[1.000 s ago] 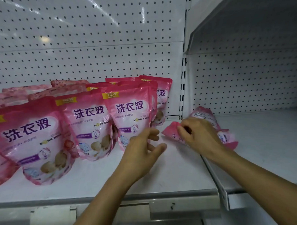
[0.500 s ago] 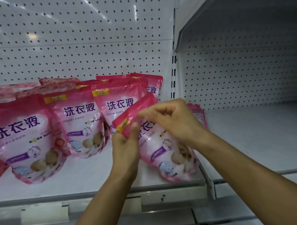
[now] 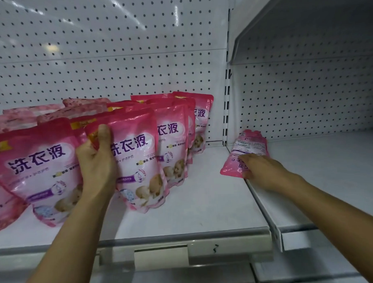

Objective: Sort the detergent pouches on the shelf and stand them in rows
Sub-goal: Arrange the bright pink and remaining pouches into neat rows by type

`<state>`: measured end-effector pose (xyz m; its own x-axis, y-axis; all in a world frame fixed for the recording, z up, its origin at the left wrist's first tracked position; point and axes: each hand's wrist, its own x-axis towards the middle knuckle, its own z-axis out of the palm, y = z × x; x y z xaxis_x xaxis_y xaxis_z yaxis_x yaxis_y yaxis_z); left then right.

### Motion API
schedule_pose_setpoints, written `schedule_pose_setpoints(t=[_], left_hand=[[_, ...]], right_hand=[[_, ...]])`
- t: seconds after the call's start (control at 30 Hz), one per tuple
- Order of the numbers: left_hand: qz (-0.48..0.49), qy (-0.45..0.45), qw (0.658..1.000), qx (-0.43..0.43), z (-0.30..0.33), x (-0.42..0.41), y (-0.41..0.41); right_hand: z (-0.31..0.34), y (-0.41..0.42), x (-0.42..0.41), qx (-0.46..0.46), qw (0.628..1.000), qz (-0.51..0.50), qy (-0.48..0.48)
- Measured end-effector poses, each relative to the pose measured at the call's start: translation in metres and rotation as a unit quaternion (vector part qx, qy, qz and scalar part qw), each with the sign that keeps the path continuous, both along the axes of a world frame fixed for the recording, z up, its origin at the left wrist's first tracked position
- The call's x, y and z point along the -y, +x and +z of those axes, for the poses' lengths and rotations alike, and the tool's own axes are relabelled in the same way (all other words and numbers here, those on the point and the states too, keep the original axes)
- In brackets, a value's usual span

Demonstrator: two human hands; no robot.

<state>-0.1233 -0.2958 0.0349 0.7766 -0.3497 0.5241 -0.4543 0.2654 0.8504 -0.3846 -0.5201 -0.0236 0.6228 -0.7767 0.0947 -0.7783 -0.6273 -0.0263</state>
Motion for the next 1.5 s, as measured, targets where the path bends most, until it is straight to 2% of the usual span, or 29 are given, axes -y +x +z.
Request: schedule_pose_setpoints(t=[0.07,0.17,0.2,0.3,0.4,0.53,0.73,0.8,0.97,1.13,1.17,1.23,1.3,1.33,1.43,1.5], left_hand=[[0.005,0.006,1.000,-0.006,0.000,-0.001,0.005],[-0.018,0.001,1.000,-0.015,-0.005,0.000,0.010],[-0.024,-0.008,0.999,-0.025,-0.008,0.001,0.011],[-0.051,-0.020,0.996,-0.064,-0.022,0.002,0.013],[-0.067,-0.016,0.995,-0.065,-0.032,-0.001,0.007],[-0.074,-0.012,0.994,-0.076,-0.035,-0.003,-0.001],[-0.080,-0.012,0.994,-0.077,-0.039,-0.007,-0.003],[-0.085,-0.008,0.993,-0.076,-0.043,-0.010,-0.003],[-0.113,-0.013,0.990,-0.084,-0.050,-0.016,-0.007],[-0.134,-0.009,0.985,-0.112,-0.055,-0.021,-0.006],[-0.135,-0.009,0.984,-0.115,-0.056,-0.021,-0.005],[-0.136,-0.007,0.984,-0.118,-0.057,-0.022,-0.005],[-0.137,-0.004,0.984,-0.118,-0.057,-0.023,-0.006],[-0.138,-0.001,0.983,-0.120,-0.057,-0.024,-0.005],[-0.148,0.004,0.981,-0.127,-0.058,-0.026,-0.007],[-0.160,0.002,0.978,-0.131,-0.059,-0.027,-0.010]], right_hand=[[0.003,-0.003,0.001,-0.036,0.999,0.033,-0.001],[0.011,-0.014,0.004,-0.040,0.991,0.041,0.117],[0.013,-0.016,0.003,-0.034,0.991,0.034,0.125],[0.010,-0.013,-0.004,-0.011,1.000,-0.006,0.011],[0.005,-0.005,-0.012,-0.061,0.994,-0.039,-0.079],[0.002,-0.006,-0.017,0.015,0.998,-0.019,-0.064],[-0.004,-0.001,-0.020,0.091,0.991,0.097,0.032],[-0.007,0.001,-0.018,0.088,0.989,0.115,-0.011],[-0.009,0.007,-0.010,0.021,0.972,0.110,-0.207],[0.023,0.022,-0.018,0.165,0.963,0.118,-0.179],[0.032,0.025,-0.019,0.148,0.966,0.135,-0.164],[0.044,0.028,-0.021,0.004,0.981,0.150,-0.120],[0.039,0.032,-0.026,-0.146,0.973,0.143,-0.104],[0.032,0.033,-0.028,-0.185,0.964,0.147,-0.124],[0.012,0.038,-0.025,-0.201,0.947,0.144,-0.207],[0.008,0.036,-0.020,-0.141,0.961,0.107,-0.214]])
